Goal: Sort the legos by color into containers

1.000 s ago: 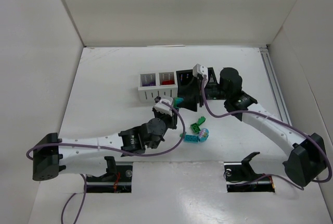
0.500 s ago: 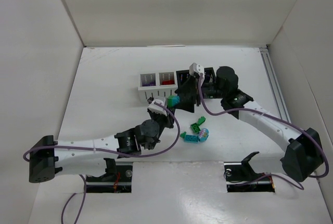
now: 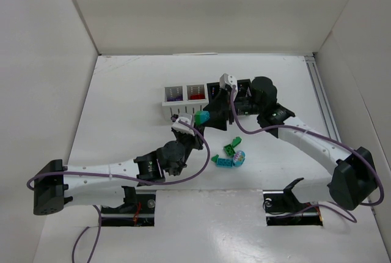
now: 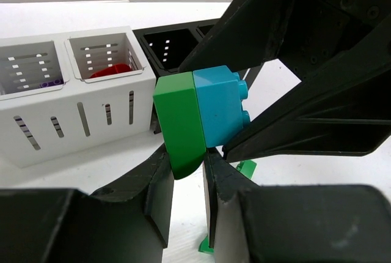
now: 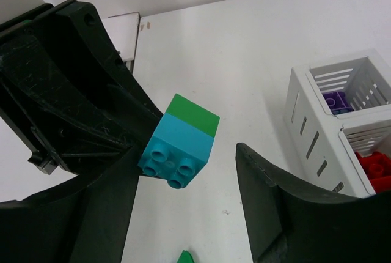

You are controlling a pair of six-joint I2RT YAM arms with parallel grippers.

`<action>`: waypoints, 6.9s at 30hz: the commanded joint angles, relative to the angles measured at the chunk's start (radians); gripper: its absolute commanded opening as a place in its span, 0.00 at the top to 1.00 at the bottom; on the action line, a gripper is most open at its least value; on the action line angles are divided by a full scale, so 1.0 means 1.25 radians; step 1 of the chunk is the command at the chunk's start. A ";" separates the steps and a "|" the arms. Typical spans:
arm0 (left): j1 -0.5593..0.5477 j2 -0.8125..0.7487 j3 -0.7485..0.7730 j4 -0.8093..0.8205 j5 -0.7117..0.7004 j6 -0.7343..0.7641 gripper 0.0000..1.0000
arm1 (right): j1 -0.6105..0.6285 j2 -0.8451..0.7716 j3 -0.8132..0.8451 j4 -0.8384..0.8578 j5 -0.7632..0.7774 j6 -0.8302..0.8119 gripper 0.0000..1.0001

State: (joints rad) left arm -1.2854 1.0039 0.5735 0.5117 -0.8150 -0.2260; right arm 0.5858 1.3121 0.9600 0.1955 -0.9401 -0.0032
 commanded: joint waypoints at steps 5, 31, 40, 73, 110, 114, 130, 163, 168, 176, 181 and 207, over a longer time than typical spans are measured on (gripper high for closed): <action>-0.004 -0.005 -0.008 0.056 0.015 0.013 1.00 | 0.003 0.007 0.046 0.080 -0.011 0.009 0.39; 0.224 -0.054 0.028 -0.069 0.160 -0.077 1.00 | -0.154 -0.012 -0.037 0.100 -0.030 -0.077 0.97; 0.389 -0.001 0.118 -0.202 0.417 -0.136 1.00 | -0.169 0.049 0.130 -0.241 0.239 -0.316 0.95; 0.428 0.038 0.211 -0.319 0.506 -0.151 1.00 | -0.093 0.328 0.352 -0.406 0.637 -0.404 0.57; 0.436 0.001 0.255 -0.484 0.423 -0.234 1.00 | 0.047 0.332 0.481 -0.488 0.719 -0.477 0.00; 0.436 -0.048 0.230 -0.505 0.402 -0.241 1.00 | 0.068 0.351 0.508 -0.488 0.712 -0.477 0.00; 0.436 -0.105 0.204 -0.554 0.356 -0.273 1.00 | 0.098 0.367 0.516 -0.465 0.701 -0.477 0.00; 0.436 -0.149 0.237 -0.681 0.243 -0.370 1.00 | 0.156 0.449 0.610 -0.473 0.732 -0.455 0.00; 0.436 -0.139 0.237 -0.688 0.243 -0.386 1.00 | 0.156 0.457 0.633 -0.464 0.773 -0.455 0.00; 0.436 -0.132 0.244 -0.679 0.236 -0.394 1.00 | 0.156 0.482 0.676 -0.464 0.783 -0.455 0.00; 0.436 -0.110 0.266 -0.672 0.236 -0.386 1.00 | 0.138 0.442 0.634 -0.446 0.783 -0.455 0.00; 0.443 0.227 0.572 -0.601 0.415 -0.159 1.00 | -0.165 0.065 0.231 -0.483 0.773 -0.450 0.00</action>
State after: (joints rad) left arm -0.7391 1.2373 1.1748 -0.2653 -0.3527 -0.5091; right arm 0.4107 1.4548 1.2690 -0.4122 0.0662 -0.5549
